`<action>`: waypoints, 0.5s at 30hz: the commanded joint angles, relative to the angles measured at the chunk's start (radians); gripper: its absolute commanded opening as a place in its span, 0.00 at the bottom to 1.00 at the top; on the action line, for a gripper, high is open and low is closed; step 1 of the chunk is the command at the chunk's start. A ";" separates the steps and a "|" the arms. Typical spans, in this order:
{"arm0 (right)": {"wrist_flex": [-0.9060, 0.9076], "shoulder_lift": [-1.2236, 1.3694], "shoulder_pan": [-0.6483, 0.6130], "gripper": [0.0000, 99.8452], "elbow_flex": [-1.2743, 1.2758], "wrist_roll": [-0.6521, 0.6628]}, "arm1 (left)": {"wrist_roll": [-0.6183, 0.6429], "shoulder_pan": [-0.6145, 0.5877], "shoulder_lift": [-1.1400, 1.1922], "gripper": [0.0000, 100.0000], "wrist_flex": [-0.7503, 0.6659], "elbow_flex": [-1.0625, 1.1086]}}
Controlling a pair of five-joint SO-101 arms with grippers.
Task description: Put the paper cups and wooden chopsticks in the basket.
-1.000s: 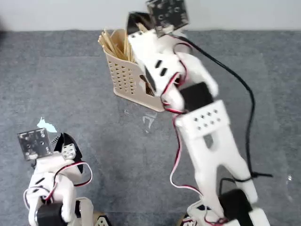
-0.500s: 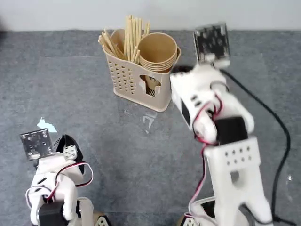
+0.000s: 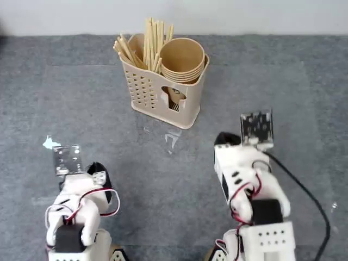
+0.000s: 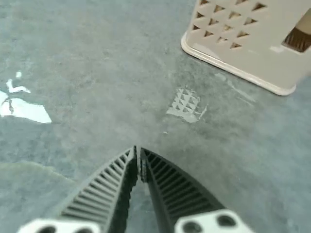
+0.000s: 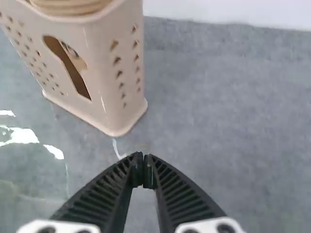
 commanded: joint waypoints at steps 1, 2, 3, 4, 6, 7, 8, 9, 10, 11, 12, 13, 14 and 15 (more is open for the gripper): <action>-0.021 -0.151 0.019 0.01 0.112 -0.011 | -0.008 0.009 -0.017 0.01 -0.101 0.071; -0.021 -0.193 0.019 0.01 0.152 -0.011 | -0.009 0.008 -0.017 0.01 -0.126 0.097; -0.021 -0.237 0.019 0.01 0.190 -0.011 | -0.011 0.008 -0.017 0.01 -0.146 0.124; -0.021 -0.282 0.019 0.01 0.230 -0.011 | -0.011 0.011 -0.015 0.01 -0.158 0.139; -0.018 -0.377 0.019 0.01 0.310 -0.011 | -0.011 0.011 -0.015 0.01 -0.160 0.133; -0.013 -0.427 0.019 0.01 0.348 -0.009 | -0.011 0.011 -0.015 0.01 -0.160 0.136; -0.012 -0.466 0.019 0.01 0.385 -0.009 | -0.011 0.012 -0.015 0.01 -0.158 0.136; -0.015 -0.483 0.019 0.01 0.407 -0.009 | -0.011 0.012 -0.015 0.01 -0.157 0.136; -0.015 -0.473 0.019 0.01 0.420 -0.011 | -0.012 0.012 -0.015 0.01 -0.146 0.136; -0.015 -0.461 0.019 0.01 0.433 -0.012 | -0.012 0.012 -0.015 0.01 -0.133 0.136; -0.018 -0.446 0.019 0.01 0.437 -0.012 | -0.012 0.012 -0.015 0.01 -0.124 0.136; -0.015 -0.441 0.019 0.01 0.440 -0.012 | -0.012 0.012 -0.015 0.01 -0.117 0.136; -0.010 -0.444 0.019 0.01 0.446 -0.012 | -0.012 0.012 -0.015 0.01 -0.115 0.136; -0.007 -0.449 0.019 0.01 0.451 -0.011 | -0.012 0.008 -0.015 0.01 -0.115 0.136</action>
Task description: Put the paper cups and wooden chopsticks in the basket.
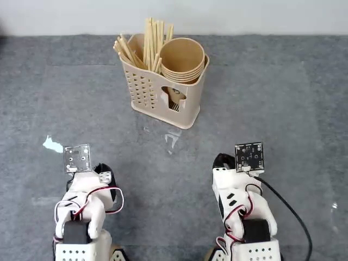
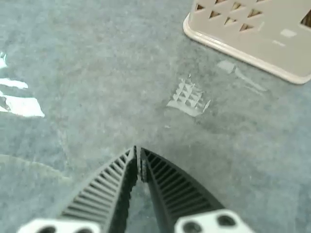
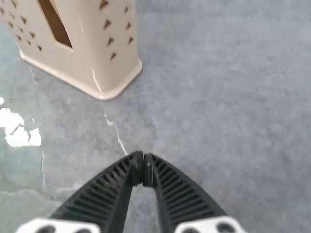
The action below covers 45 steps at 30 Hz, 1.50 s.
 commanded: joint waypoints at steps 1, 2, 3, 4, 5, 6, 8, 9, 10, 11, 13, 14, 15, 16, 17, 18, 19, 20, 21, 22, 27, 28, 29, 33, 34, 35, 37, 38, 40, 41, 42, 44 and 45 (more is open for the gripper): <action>0.001 -0.012 0.008 0.01 0.017 -0.011 | -0.009 0.002 -0.015 0.01 0.003 -0.007; 0.018 -0.016 0.008 0.01 0.018 -0.011 | -0.009 0.000 -0.014 0.01 0.003 -0.007; 0.042 -0.018 0.007 0.01 0.020 -0.011 | -0.009 0.000 -0.014 0.01 0.005 -0.007; 0.070 -0.019 0.007 0.01 0.020 -0.011 | -0.009 0.000 -0.012 0.01 0.009 -0.007; 0.097 -0.019 0.007 0.01 0.020 -0.011 | -0.009 0.000 -0.012 0.01 0.029 -0.007; 0.124 -0.019 0.008 0.01 0.020 -0.011 | -0.009 0.000 -0.012 0.01 0.060 -0.007; 0.168 -0.019 0.008 0.01 0.020 -0.006 | -0.009 0.000 -0.012 0.01 0.118 -0.007; 0.191 -0.019 0.008 0.01 0.020 -0.006 | -0.009 0.000 -0.012 0.01 0.141 -0.007; 0.213 -0.019 0.008 0.01 0.020 -0.005 | -0.009 0.000 -0.012 0.01 0.164 -0.007; 0.231 -0.019 0.008 0.01 0.020 -0.005 | -0.008 0.000 -0.014 0.01 0.172 -0.007; 0.266 -0.019 0.008 0.01 0.020 -0.005 | -0.005 0.000 -0.014 0.01 0.167 -0.007; 0.286 -0.019 0.008 0.01 0.020 -0.005 | -0.003 0.000 -0.014 0.01 0.167 -0.007; 0.309 -0.019 0.008 0.01 0.020 -0.005 | -0.003 0.000 -0.014 0.01 0.167 -0.007; 0.338 -0.019 0.008 0.01 0.020 -0.005 | -0.003 0.000 -0.014 0.01 0.167 -0.007; 0.364 -0.019 0.008 0.01 0.020 -0.005 | -0.003 0.000 -0.014 0.01 0.167 -0.007; 0.389 -0.019 0.008 0.01 0.020 -0.005 | -0.003 0.000 -0.014 0.01 0.167 -0.007; 0.409 -0.019 0.008 0.01 0.020 -0.005 | -0.003 0.000 -0.014 0.01 0.167 -0.007; 0.426 -0.019 0.008 0.01 0.020 -0.005 | -0.003 0.000 -0.014 0.01 0.167 -0.007; 0.444 -0.019 0.008 0.01 0.020 -0.005 | -0.003 0.000 -0.014 0.01 0.167 -0.007; 0.450 -0.019 0.008 0.01 0.020 -0.005 | -0.003 0.000 -0.014 0.01 0.167 -0.007; 0.450 -0.019 0.008 0.01 0.020 -0.005 | -0.003 0.000 -0.014 0.01 0.167 -0.007; 0.450 -0.019 0.008 0.01 0.020 -0.005 | -0.003 0.000 -0.014 0.01 0.167 -0.007; 0.450 -0.019 0.008 0.01 0.020 -0.005 | -0.003 0.000 -0.014 0.01 0.167 -0.007; 0.450 -0.019 0.005 0.01 0.020 -0.005 | -0.003 0.000 -0.014 0.01 0.167 -0.007; 0.450 -0.019 0.005 0.01 0.020 -0.005 | -0.003 0.000 -0.014 0.01 0.167 -0.007; 0.450 -0.019 0.005 0.01 0.020 -0.005 | -0.003 0.000 -0.014 0.01 0.167 -0.007; 0.450 -0.019 0.005 0.01 0.020 -0.005 | -0.003 0.000 -0.014 0.01 0.167 -0.007; 0.450 -0.019 0.005 0.01 0.020 -0.005 | -0.003 0.000 -0.014 0.01 0.167 -0.007; 0.450 -0.019 0.005 0.01 0.020 -0.005 | -0.003 0.000 -0.014 0.01 0.167 -0.007; 0.450 -0.019 0.005 0.01 0.020 -0.005 | -0.003 0.000 -0.014 0.01 0.167 -0.007; 0.450 -0.019 0.005 0.01 0.020 -0.005 | -0.003 0.000 -0.014 0.01 0.167 -0.007; 0.450 -0.019 0.005 0.01 0.020 -0.005 | -0.003 0.000 -0.014 0.01 0.167 -0.007; 0.450 -0.019 0.005 0.01 0.020 -0.005 | -0.003 0.000 -0.014 0.01 0.167 -0.007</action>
